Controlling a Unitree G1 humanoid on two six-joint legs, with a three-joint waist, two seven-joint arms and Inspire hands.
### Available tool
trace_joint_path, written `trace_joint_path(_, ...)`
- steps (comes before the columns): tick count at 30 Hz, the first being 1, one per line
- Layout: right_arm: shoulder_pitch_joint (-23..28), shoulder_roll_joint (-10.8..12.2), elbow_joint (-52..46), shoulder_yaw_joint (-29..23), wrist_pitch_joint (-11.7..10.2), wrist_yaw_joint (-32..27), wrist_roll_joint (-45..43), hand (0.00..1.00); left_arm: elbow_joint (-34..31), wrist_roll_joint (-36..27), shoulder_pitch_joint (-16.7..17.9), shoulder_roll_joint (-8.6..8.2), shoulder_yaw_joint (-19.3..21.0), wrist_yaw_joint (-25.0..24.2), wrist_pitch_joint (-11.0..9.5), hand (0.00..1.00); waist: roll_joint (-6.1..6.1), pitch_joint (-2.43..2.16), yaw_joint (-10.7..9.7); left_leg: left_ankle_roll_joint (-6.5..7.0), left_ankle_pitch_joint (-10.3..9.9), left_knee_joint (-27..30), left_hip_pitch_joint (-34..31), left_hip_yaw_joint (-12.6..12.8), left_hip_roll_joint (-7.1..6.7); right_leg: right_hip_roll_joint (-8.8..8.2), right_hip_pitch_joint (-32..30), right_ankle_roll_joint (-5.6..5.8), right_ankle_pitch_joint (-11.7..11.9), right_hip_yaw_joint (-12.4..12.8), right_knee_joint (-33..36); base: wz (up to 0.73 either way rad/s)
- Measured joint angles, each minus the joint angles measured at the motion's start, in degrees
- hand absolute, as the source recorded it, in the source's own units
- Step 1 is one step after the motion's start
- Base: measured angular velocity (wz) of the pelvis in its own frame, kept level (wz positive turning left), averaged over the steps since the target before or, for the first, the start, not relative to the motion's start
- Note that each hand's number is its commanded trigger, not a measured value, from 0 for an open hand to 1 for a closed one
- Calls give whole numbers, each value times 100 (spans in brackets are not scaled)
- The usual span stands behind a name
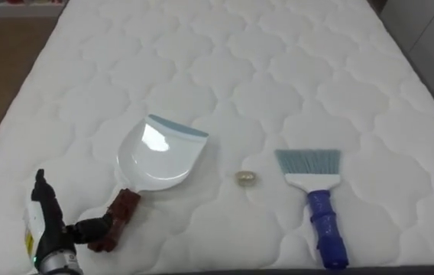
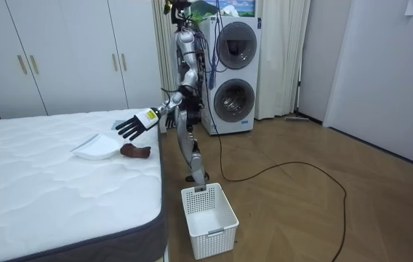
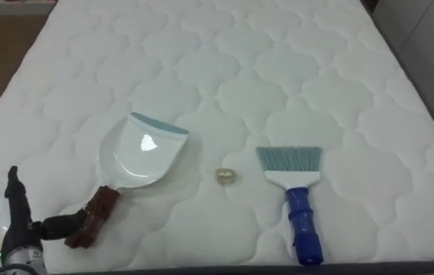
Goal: Clean bed
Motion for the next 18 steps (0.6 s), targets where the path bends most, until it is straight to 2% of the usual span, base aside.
trace_joint_path(4, -39, -38, 40, 1, 11, 10, -2, 0, 107, -2, -179, 13, -85, -150, 24, 0, 29, 20, -16, 0, 14, -35, -48, 4, 7, -1, -95, -3, 2, -10, 0, 0)
trace_joint_path(8, -167, -39, 169, 9, 89, 1, 155, 0, 114, -53, -346, 30, -239, -225, 108, 0, 55, 24, -155, -2, 18, -30, -168, -77, -2, -13, -143, -3, 2, -158, -2, 11)
trace_joint_path(12, -304, -42, 221, 13, 134, -17, 198, 0, 125, -54, -571, 37, -377, -384, 192, 0, 83, 26, -160, 0, 44, -28, -379, -98, -8, -20, -367, -4, 3, -154, 25, 1)
trace_joint_path(18, -509, -39, 295, 176, 134, -55, 270, 0, 620, -193, -1056, 45, -538, -640, 219, 0, 108, 41, -260, -15, 90, -49, -599, -228, 3, -14, -642, -4, 2, -219, 179, 6)
